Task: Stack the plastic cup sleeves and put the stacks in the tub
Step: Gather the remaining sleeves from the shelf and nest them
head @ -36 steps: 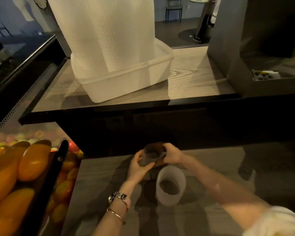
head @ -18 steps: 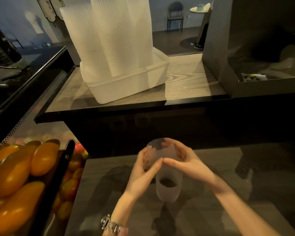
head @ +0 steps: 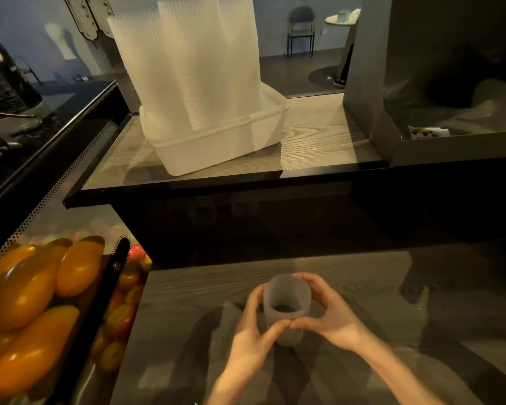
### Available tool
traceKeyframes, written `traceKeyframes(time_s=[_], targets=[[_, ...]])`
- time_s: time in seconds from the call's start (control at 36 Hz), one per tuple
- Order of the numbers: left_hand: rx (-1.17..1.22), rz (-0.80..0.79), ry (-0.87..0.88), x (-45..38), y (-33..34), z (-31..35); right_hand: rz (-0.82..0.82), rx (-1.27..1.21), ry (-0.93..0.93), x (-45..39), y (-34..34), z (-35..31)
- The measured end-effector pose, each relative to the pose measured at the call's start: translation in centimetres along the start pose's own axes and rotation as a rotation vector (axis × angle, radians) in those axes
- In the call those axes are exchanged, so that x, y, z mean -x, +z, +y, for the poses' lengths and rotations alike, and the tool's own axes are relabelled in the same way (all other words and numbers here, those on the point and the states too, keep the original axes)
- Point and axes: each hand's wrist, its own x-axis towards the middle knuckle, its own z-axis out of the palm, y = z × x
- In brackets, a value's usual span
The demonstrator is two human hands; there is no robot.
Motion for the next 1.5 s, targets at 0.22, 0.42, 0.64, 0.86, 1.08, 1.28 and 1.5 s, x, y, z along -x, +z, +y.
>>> traceKeyframes(time_s=[0.22, 0.42, 0.64, 0.86, 1.08, 1.28, 1.5], targets=[[0.009, 0.021, 0.011, -0.1, 0.3, -0.7, 0.001, 0.006, -0.003, 0.0, -0.1, 0.2], [-0.015, 0.025, 0.040, -0.3, 0.5, -0.7, -0.010, 0.018, 0.005, -0.2, -0.3, 0.5], [0.001, 0.012, 0.043, -0.1, 0.5, -1.2, -0.063, 0.008, 0.021, -0.4, -0.7, 0.6], [0.092, -0.089, -0.083, -2.5, -3.1, -0.6, -0.201, -0.061, 0.057, -3.3, -2.7, -2.0], [-0.036, 0.042, -0.182, -12.1, -7.1, -1.2, -0.049, 0.007, 0.120, -12.2, -1.6, -3.4], [-0.213, 0.057, -0.287, -19.1, -9.0, -2.5, 0.030, 0.280, 0.135, -19.5, 0.0, -4.5], [-0.166, 0.023, -0.312, -23.2, -9.4, -1.8, -0.034, 0.226, 0.297, -23.2, 0.4, -4.3]])
